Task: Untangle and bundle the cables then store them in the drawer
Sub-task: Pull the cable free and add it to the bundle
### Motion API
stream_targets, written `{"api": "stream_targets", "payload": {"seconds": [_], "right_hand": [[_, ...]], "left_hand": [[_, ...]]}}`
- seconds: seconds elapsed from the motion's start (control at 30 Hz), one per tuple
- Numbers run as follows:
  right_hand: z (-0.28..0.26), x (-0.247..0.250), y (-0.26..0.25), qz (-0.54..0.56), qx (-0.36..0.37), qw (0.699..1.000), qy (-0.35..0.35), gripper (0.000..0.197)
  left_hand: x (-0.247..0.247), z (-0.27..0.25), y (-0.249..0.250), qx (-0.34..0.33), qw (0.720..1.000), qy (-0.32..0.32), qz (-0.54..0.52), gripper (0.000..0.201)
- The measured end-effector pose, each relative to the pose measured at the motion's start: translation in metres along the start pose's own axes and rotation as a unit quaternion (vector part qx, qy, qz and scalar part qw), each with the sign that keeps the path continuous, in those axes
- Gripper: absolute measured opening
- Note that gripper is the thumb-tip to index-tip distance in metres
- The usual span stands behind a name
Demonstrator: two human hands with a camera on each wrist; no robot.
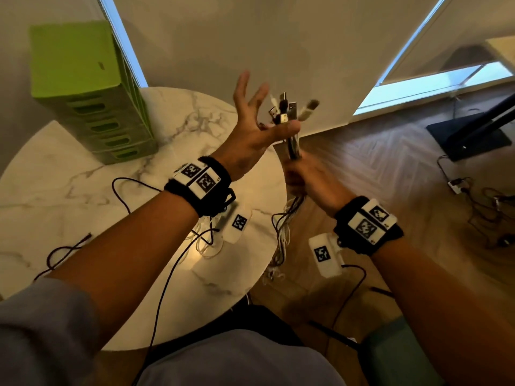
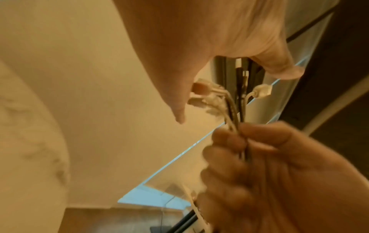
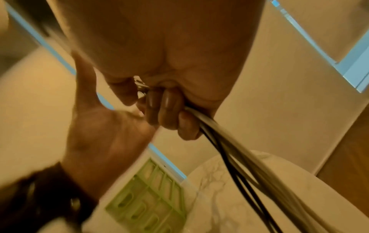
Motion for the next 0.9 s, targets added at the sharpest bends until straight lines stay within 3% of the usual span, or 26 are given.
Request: {"api": "stream_targets", "payload": {"seconds": [0.07, 0.1, 0.2, 0.23, 0.33, 0.47, 0.53, 0.6, 0.67, 0.73, 0.77, 0.83, 0.9], "right_hand": [[-0.007, 0.005, -0.007, 0.009, 0.031, 0.999, -0.013, 0.013], [-0.01, 0.007, -0.01, -0.012, 0.049, 0.999, -0.016, 0.014], [-0.013, 0.012, -0.012, -0.122, 0.08, 0.989, -0.017, 0.006], [-0.012, 0.012, -0.01, -0.152, 0.077, 0.985, -0.025, 0.004], [-0.005, 0.016, 0.002, -0.178, 0.085, 0.98, -0.009, 0.018], [0.01, 0.024, 0.035, -0.07, 0.074, 0.992, 0.072, 0.018], [0.022, 0.016, 0.061, -0.094, 0.027, 0.995, 0.028, 0.022], [0.034, 0.009, 0.092, -0.137, -0.04, 0.988, -0.064, 0.036], [0.039, 0.008, 0.126, -0.235, -0.109, 0.951, -0.167, 0.054], [0.038, 0.021, 0.156, -0.335, -0.151, 0.901, -0.231, 0.032], [0.037, 0.034, 0.164, -0.36, -0.168, 0.892, -0.216, 0.024], [0.039, 0.072, 0.175, -0.436, -0.188, 0.876, -0.081, 0.021], [0.04, 0.103, 0.169, -0.552, -0.173, 0.81, 0.093, 0.025]], "left_hand": [[-0.01, -0.007, -0.028, 0.077, 0.996, -0.026, 0.041, 0.132], [-0.018, -0.011, -0.042, 0.108, 0.988, -0.06, 0.087, 0.122], [-0.041, -0.01, -0.049, 0.119, 0.974, -0.12, 0.152, 0.04], [-0.045, -0.007, -0.04, 0.116, 0.974, -0.109, 0.163, 0.033], [-0.043, 0.006, -0.024, 0.085, 0.968, -0.055, 0.231, 0.045], [-0.047, 0.009, -0.013, 0.08, 0.955, -0.066, 0.278, 0.049], [-0.05, 0.008, -0.012, 0.107, 0.951, -0.108, 0.268, 0.056], [-0.048, 0.003, -0.013, 0.139, 0.94, -0.144, 0.277, 0.061], [-0.041, -0.004, -0.014, 0.156, 0.941, -0.161, 0.255, 0.058], [-0.032, -0.007, -0.01, 0.153, 0.957, -0.157, 0.191, 0.051], [-0.027, -0.007, -0.009, 0.153, 0.964, -0.148, 0.158, 0.048], [-0.016, -0.007, -0.008, 0.154, 0.976, -0.122, 0.099, 0.044], [-0.01, -0.008, -0.01, 0.136, 0.987, -0.077, 0.041, 0.041]]}}
Point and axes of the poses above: each hand's wrist, its own z-axis towards the middle knuckle, its own x-axis out of the back of the hand, y = z × x, the point moved 6 cm from there along z, towards the middle knuckle, and after that the axes turned 6 degrees about -y, right-handed, at the moved point
